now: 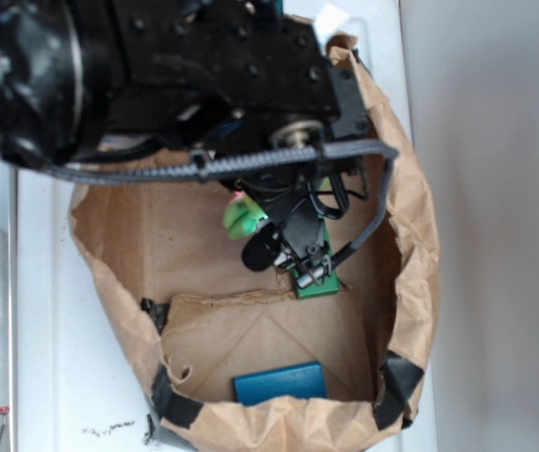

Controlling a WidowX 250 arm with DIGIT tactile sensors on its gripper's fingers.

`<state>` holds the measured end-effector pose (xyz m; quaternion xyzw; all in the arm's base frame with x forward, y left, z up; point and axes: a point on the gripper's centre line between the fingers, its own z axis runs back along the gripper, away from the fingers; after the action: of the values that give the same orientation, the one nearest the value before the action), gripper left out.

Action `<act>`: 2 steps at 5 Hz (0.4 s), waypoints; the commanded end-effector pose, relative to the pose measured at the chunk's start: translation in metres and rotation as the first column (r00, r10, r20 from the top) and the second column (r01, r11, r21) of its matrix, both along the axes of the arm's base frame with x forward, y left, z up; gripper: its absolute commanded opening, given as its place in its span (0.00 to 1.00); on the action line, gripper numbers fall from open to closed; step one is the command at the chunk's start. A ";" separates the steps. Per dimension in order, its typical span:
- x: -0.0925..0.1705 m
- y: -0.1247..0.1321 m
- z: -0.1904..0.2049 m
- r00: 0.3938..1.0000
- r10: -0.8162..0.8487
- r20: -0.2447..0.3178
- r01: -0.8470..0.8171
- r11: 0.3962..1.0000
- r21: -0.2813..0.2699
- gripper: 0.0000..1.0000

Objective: Grab the green animal.

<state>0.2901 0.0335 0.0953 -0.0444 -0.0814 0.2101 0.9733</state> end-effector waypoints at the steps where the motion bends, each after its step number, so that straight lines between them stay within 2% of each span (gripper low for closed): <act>1: 0.005 -0.001 0.038 0.958 -0.243 0.154 0.231 0.969 0.091 0.00; 2: 0.004 -0.004 0.046 0.943 -0.291 0.160 0.277 0.955 0.106 0.00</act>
<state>0.2880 0.0196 0.1175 -0.0365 -0.1250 0.0706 0.9890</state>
